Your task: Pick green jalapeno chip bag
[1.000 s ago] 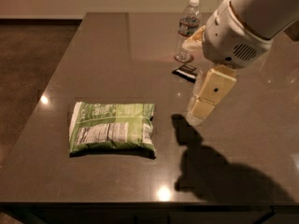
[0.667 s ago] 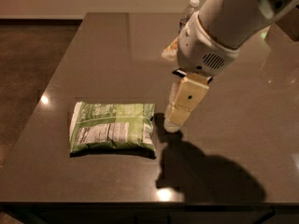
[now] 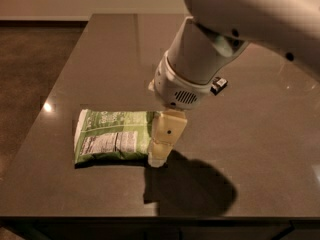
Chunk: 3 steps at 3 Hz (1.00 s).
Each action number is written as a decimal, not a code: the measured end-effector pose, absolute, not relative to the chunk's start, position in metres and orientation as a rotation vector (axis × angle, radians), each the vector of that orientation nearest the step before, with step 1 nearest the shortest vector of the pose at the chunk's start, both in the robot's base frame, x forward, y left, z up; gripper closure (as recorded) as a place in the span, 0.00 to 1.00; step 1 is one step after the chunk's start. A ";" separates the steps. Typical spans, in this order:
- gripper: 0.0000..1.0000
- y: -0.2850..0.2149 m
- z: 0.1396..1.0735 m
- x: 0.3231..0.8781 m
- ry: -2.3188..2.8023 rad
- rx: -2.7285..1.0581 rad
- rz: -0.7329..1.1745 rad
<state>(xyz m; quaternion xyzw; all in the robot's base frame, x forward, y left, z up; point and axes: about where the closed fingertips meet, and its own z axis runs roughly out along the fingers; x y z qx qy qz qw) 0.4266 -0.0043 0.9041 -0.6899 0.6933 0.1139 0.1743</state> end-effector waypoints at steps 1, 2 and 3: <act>0.00 0.008 0.889 0.415 1.969 -1.992 0.302; 0.00 0.018 0.874 0.409 1.974 -2.025 0.284; 0.00 0.030 0.864 0.411 1.975 -2.032 0.285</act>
Offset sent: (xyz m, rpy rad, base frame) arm -0.0249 0.0323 -0.0493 -0.0916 0.0190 0.0407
